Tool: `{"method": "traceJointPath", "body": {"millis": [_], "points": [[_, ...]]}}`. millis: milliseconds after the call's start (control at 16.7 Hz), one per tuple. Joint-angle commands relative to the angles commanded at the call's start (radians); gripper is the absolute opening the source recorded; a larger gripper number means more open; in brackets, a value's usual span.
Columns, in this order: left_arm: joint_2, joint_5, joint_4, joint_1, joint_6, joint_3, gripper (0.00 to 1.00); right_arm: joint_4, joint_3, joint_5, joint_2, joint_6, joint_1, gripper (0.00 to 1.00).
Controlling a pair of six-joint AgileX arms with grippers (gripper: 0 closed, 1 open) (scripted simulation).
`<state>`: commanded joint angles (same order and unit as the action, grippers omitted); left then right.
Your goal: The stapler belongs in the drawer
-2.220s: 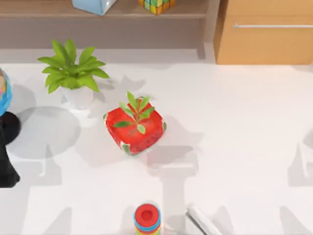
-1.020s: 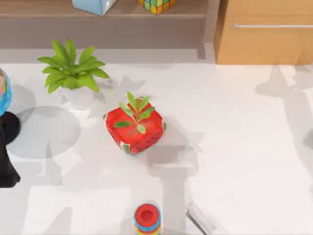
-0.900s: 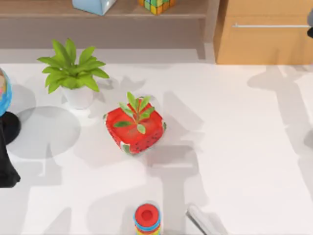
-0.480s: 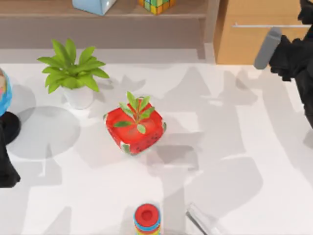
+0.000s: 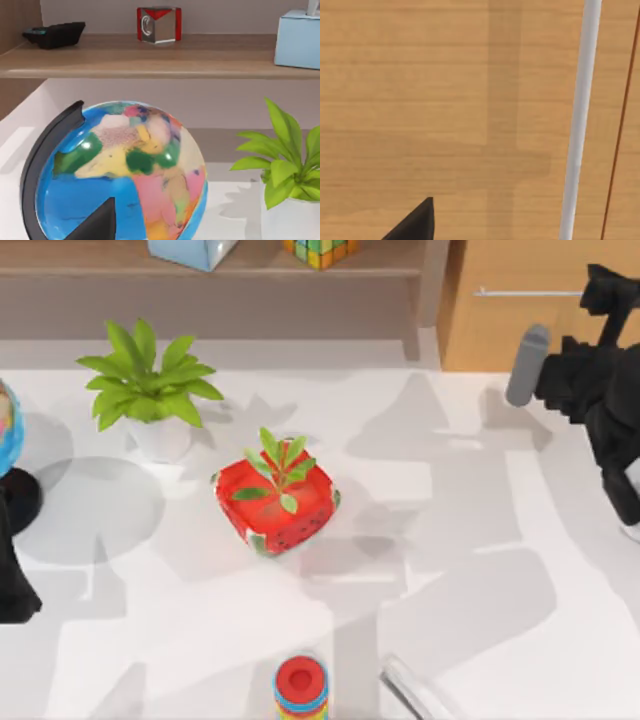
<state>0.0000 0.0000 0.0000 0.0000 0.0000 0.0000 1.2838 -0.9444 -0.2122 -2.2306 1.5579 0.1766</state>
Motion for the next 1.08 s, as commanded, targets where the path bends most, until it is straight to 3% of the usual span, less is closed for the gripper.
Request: {"method": "traceJointPath", "body": {"millis": [720,1080], "points": [[0.000,0.000,0.000,0.000,0.000,0.000,1.00,-0.065,-0.117,0.012,-0.052,0.001,-0.013,1.00],[0.000,0.000,0.000,0.000,0.000,0.000,1.00,-0.065,-0.117,0.012,-0.052,0.001,-0.013,0.55]]}}
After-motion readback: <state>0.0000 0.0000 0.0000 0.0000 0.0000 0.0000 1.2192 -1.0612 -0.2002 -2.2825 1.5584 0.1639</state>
